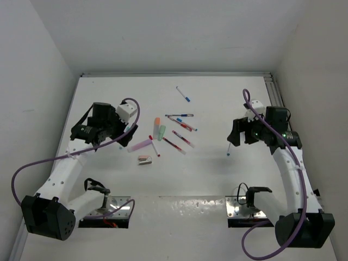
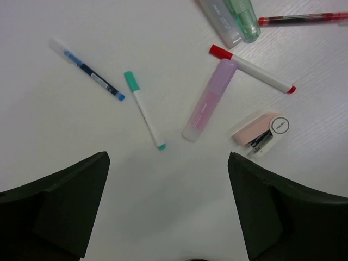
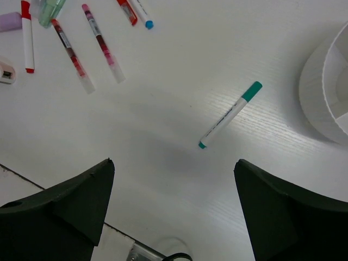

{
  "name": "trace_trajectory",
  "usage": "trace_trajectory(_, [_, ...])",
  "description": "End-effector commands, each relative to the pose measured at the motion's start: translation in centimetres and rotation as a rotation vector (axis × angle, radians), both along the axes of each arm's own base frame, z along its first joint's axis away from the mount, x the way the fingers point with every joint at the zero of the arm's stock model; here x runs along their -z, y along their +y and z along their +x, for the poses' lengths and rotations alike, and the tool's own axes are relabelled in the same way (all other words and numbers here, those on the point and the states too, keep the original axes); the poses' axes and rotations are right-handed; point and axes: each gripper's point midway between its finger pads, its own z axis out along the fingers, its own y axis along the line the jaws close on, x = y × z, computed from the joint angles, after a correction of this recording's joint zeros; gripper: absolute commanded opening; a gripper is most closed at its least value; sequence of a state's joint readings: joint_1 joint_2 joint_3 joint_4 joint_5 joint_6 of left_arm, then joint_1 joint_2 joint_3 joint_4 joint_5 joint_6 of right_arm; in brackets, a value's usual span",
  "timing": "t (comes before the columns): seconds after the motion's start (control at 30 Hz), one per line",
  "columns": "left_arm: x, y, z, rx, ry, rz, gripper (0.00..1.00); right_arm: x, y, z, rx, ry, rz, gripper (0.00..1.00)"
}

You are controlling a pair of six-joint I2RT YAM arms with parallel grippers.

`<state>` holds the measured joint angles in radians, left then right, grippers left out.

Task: Sort the stationery into containers
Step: Pick up the pen from the center of the board.

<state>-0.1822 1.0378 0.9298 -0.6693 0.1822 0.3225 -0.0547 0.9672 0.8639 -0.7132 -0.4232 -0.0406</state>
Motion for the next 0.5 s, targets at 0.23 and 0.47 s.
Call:
trace_trajectory(0.23, [-0.7, -9.8, 0.3, 0.504, 0.003, 0.017, 0.89, 0.1, 0.6, 0.0, -0.006, 0.044, 0.055, 0.91])
trace_trajectory(0.47, [2.4, -17.6, 0.4, 0.841, -0.049, 0.174, 0.73, -0.8, 1.0, 0.2, 0.022, 0.125, 0.177, 0.9])
